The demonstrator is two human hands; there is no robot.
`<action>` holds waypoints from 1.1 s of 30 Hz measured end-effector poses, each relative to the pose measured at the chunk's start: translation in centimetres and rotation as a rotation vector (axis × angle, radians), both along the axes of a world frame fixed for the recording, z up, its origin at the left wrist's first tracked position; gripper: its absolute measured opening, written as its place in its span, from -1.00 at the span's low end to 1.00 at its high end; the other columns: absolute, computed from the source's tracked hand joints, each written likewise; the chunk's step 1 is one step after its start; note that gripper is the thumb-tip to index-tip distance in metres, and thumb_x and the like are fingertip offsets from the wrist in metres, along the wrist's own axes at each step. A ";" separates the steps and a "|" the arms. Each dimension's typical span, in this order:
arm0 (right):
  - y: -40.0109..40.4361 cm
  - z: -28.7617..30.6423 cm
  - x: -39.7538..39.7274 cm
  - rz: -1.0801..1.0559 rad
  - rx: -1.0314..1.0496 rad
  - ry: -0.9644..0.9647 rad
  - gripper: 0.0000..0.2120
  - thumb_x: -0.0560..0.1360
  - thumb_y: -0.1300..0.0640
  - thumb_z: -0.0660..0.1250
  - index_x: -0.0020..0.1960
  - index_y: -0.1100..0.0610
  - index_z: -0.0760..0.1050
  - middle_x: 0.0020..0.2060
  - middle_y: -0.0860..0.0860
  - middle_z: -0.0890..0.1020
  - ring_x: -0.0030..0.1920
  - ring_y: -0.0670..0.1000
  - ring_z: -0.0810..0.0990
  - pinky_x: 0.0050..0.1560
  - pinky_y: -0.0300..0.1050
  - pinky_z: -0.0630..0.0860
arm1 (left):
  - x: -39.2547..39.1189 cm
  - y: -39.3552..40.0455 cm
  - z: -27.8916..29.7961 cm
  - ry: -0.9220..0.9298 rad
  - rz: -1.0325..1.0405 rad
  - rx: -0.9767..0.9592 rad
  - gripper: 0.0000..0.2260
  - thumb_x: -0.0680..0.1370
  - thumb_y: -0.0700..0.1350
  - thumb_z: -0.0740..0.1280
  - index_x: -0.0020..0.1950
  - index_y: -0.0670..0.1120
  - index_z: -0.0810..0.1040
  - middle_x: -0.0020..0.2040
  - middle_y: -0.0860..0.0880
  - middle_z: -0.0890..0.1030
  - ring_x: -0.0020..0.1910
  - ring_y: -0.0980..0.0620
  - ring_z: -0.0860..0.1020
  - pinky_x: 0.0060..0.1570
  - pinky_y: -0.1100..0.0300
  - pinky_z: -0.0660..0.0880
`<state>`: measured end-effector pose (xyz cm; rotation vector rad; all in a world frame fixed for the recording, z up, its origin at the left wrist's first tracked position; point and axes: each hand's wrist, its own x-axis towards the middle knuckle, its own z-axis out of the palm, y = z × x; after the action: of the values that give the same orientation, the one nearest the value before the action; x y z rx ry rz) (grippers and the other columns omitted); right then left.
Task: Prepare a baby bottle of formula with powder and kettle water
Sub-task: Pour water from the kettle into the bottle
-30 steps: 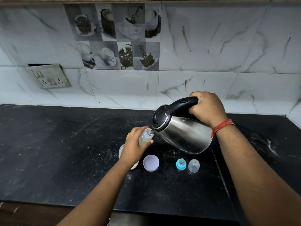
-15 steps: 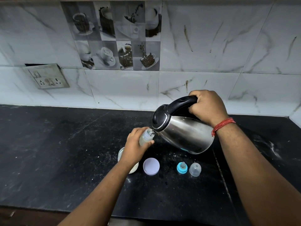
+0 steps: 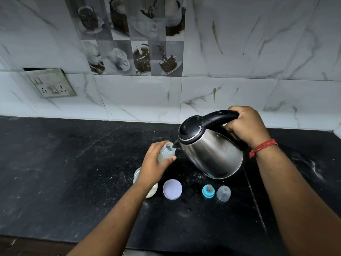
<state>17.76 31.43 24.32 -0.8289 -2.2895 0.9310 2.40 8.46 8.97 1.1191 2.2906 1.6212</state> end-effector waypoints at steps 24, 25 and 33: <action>1.8 -12.9 -5.6 -0.146 -0.581 0.311 -0.56 0.23 0.58 0.27 -0.20 0.07 0.59 -0.35 -0.02 0.57 -0.29 -0.01 0.52 -0.27 -0.19 0.48 | -0.9 -0.9 0.7 -0.238 0.052 0.067 -0.62 0.48 0.12 0.49 0.28 0.25 0.53 0.26 0.11 0.63 0.27 0.08 0.59 0.31 -0.15 0.54; 2.0 -13.3 -5.8 -0.144 -0.594 0.303 -0.57 0.24 0.58 0.27 -0.20 0.07 0.58 -0.34 -0.01 0.57 -0.29 -0.01 0.52 -0.28 -0.19 0.49 | -0.9 -0.9 0.6 -0.236 0.054 0.065 -0.61 0.48 0.11 0.49 0.28 0.24 0.53 0.26 0.11 0.63 0.27 0.08 0.59 0.31 -0.15 0.54; 3.4 -15.3 -6.6 -0.137 -0.657 0.278 -0.54 0.24 0.59 0.26 -0.18 0.05 0.58 -0.32 0.02 0.57 -0.25 0.02 0.53 -0.22 -0.13 0.48 | -1.1 -1.2 0.5 -0.221 0.051 0.064 -0.62 0.53 -0.01 0.51 0.31 0.19 0.53 0.26 0.11 0.63 0.26 0.08 0.60 0.31 -0.14 0.54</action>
<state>11.12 34.83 9.00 -1.0191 -1.6699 1.6518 1.35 7.27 9.50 0.8509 2.1578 1.7507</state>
